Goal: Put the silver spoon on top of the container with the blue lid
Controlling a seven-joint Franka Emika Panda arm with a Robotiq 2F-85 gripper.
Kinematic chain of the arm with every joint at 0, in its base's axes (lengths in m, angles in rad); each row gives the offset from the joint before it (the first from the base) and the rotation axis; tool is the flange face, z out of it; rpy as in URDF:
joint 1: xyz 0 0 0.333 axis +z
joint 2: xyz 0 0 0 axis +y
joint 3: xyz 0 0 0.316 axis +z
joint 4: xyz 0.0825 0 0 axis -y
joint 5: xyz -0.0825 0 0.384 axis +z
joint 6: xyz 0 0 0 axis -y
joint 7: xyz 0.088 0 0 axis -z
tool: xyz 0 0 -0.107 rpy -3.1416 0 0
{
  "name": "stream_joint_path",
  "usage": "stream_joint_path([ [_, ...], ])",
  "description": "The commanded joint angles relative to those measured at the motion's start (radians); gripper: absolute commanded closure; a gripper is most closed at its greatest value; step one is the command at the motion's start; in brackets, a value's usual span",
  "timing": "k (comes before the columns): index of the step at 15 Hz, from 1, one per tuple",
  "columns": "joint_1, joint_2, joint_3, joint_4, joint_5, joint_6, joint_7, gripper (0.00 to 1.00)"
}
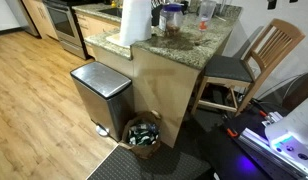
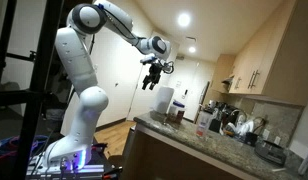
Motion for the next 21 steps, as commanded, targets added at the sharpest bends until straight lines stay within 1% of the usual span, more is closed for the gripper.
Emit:
stream_joint_path([
  [1,0.015,0.002,-0.011,0.003,-0.004,-0.003,0.007,0.0],
  [2,0.016,0.002,-0.018,0.005,0.028,0.005,0.018,0.0],
  [4,-0.006,0.006,-0.018,0.011,0.082,0.017,0.116,0.0],
  [6,-0.023,0.014,-0.018,0.018,0.145,0.005,0.217,0.0],
  [7,-0.032,0.018,-0.017,0.021,0.172,-0.013,0.264,0.0],
  [8,-0.029,0.028,-0.02,0.032,0.206,-0.066,0.281,0.0],
  [9,-0.019,0.002,-0.011,0.004,0.156,-0.012,0.239,0.0],
  [11,-0.024,0.004,-0.009,0.006,0.183,-0.034,0.268,0.0],
  [13,-0.025,0.004,-0.009,0.007,0.186,-0.036,0.274,0.0],
  [14,-0.047,0.009,0.006,0.015,0.181,-0.077,0.353,0.0],
  [15,-0.05,0.068,0.011,0.015,0.233,-0.068,0.408,0.0],
  [16,-0.057,0.102,0.011,0.012,0.277,-0.015,0.458,0.0],
  [18,-0.057,0.168,0.012,0.026,0.35,0.053,0.555,0.0],
  [21,-0.05,0.235,0.009,0.021,0.405,0.197,0.713,0.0],
])
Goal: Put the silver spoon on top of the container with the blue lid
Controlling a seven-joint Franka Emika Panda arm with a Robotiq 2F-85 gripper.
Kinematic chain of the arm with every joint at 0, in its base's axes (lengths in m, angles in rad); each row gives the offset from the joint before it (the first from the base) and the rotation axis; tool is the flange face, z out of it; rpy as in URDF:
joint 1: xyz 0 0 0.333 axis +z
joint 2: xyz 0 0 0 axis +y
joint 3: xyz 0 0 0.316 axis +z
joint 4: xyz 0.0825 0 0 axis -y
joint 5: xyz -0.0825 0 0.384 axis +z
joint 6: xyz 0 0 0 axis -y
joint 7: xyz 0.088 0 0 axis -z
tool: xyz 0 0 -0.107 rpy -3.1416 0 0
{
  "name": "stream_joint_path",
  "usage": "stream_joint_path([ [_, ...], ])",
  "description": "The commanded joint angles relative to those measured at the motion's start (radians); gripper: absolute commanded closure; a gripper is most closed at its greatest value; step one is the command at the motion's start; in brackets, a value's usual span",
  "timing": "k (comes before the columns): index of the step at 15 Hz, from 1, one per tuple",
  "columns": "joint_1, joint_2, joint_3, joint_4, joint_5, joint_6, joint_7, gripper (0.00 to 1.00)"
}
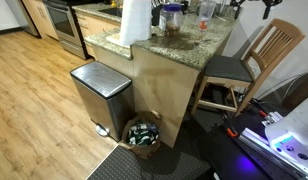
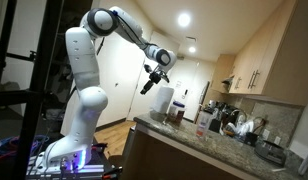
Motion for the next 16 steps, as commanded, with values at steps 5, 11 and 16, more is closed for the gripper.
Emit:
stream_joint_path([
  [5,-0.005,0.092,-0.031,-0.005,0.02,0.123,0.124,0.0],
  [11,-0.014,0.104,-0.023,-0.017,0.057,0.295,0.314,0.0],
  [16,-0.019,0.101,-0.012,-0.045,-0.01,0.477,0.544,0.0],
])
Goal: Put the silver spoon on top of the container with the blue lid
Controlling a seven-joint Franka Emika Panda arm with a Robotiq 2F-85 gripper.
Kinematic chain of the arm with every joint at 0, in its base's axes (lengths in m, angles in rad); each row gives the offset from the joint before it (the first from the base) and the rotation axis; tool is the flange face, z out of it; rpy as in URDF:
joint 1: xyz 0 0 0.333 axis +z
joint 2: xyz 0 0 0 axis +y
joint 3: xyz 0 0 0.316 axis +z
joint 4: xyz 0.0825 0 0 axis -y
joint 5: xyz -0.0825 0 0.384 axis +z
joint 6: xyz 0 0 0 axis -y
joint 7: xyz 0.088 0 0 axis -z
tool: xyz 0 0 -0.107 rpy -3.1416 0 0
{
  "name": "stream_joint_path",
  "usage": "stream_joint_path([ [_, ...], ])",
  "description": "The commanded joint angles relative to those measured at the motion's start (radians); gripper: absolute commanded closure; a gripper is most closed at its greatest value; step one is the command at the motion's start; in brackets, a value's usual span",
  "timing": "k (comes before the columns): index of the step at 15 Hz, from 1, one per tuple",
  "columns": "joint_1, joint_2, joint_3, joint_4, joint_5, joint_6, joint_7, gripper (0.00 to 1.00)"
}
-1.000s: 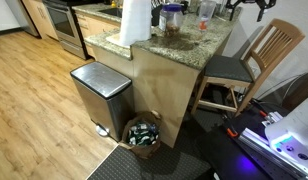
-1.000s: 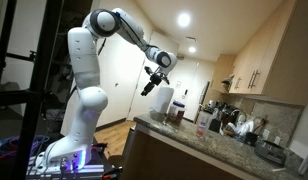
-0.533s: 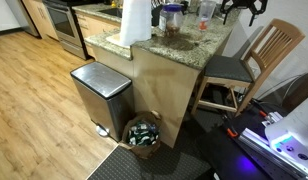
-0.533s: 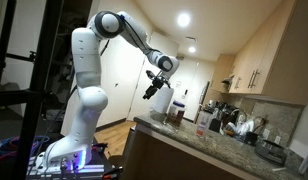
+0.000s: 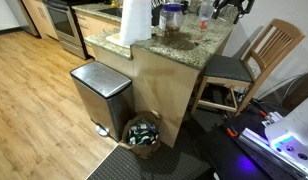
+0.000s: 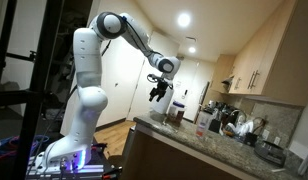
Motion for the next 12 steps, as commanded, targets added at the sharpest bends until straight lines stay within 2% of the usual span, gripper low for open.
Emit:
stream_joint_path([
  [1,-0.018,-0.007,0.016,-0.034,-0.065,0.108,0.152,0.0],
  [4,-0.018,-0.011,0.017,-0.058,-0.133,0.245,0.271,0.0],
  [6,-0.002,-0.007,0.006,-0.072,-0.104,0.331,0.307,0.0],
  [7,0.005,0.0,-0.001,-0.041,-0.119,0.257,0.278,0.0],
  [11,0.005,0.0,-0.001,-0.052,-0.118,0.301,0.302,0.0],
  [12,-0.007,0.056,0.012,-0.032,-0.145,0.309,0.352,0.0],
])
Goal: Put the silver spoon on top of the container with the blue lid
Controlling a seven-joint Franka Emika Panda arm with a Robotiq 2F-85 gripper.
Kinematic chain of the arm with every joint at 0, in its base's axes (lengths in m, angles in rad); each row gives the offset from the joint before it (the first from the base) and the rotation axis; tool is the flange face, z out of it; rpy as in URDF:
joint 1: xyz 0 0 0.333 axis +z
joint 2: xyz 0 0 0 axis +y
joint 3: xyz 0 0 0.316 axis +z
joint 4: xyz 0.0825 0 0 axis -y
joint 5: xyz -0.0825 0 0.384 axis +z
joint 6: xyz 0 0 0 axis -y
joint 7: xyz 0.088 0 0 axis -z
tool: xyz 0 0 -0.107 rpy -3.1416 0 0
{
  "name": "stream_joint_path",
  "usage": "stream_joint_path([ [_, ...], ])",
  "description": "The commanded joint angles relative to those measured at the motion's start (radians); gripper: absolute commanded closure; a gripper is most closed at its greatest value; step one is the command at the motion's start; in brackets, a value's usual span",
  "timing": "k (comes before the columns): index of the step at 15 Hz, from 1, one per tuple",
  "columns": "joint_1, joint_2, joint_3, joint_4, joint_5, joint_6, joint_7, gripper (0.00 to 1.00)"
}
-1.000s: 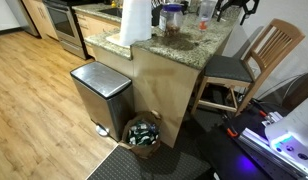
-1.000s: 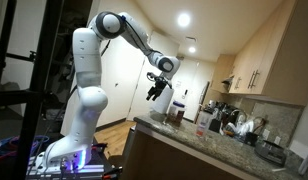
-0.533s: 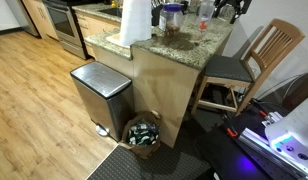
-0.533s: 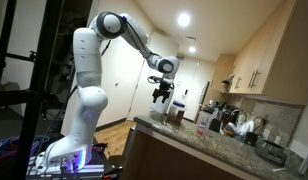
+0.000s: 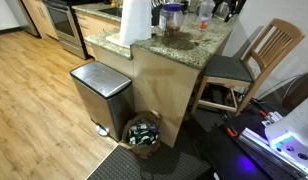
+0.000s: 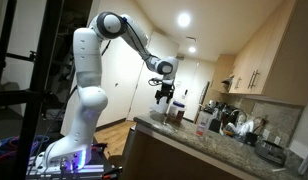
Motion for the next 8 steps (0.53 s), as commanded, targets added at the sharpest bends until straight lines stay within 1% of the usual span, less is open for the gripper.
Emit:
stream_joint_path([
  [1,-0.007,0.098,0.014,0.026,-0.032,0.053,0.067,0.0],
  [2,-0.004,0.125,0.018,0.028,-0.041,0.085,0.097,0.0],
  [3,0.0,0.154,0.022,0.028,-0.047,0.145,0.123,0.0],
  [6,0.016,0.253,0.019,0.062,-0.078,0.25,0.204,0.0],
  [7,0.021,0.28,0.014,0.079,-0.093,0.253,0.232,0.0],
  [8,0.029,0.303,0.005,0.097,-0.091,0.237,0.231,0.0],
])
